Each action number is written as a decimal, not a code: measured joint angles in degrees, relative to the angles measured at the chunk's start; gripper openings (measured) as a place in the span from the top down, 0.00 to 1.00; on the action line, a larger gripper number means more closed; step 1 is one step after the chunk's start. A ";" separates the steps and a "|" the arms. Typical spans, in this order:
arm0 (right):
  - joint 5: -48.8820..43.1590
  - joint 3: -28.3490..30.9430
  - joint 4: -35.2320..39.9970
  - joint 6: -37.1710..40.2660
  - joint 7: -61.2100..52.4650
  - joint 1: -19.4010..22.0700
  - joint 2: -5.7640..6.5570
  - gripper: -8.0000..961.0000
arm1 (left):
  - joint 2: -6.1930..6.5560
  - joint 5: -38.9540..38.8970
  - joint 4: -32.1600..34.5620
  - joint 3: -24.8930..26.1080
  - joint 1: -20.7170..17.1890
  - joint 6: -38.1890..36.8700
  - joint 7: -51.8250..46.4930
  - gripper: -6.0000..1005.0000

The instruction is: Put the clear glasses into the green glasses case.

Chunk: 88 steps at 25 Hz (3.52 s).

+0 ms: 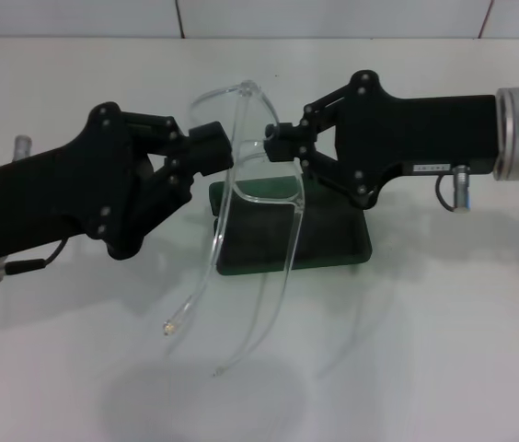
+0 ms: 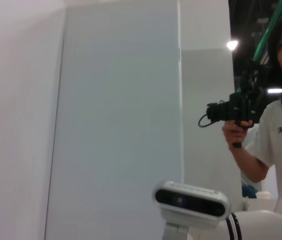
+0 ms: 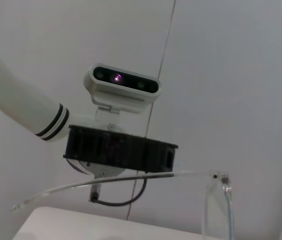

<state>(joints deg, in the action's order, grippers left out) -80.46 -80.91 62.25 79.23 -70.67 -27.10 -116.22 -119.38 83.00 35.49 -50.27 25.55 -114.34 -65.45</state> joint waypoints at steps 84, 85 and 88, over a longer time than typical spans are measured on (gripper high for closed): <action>12.27 -2.62 -5.21 -4.30 9.29 0.81 0.27 0.95 | 0.35 -1.26 -4.59 -1.99 -1.96 1.03 9.66 0.94; 13.35 -2.37 -5.21 -4.28 9.77 1.21 0.25 0.95 | 0.37 -1.35 -3.84 -1.88 -2.66 1.02 9.29 0.94; 15.42 -1.94 -5.22 -3.99 10.43 1.88 0.32 0.95 | 0.38 -1.49 -3.20 -1.46 -3.65 1.00 9.08 0.94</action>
<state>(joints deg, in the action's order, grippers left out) -65.04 -82.86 57.03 75.23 -60.25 -25.23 -115.91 -119.01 81.51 32.29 -51.73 21.90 -113.33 -56.37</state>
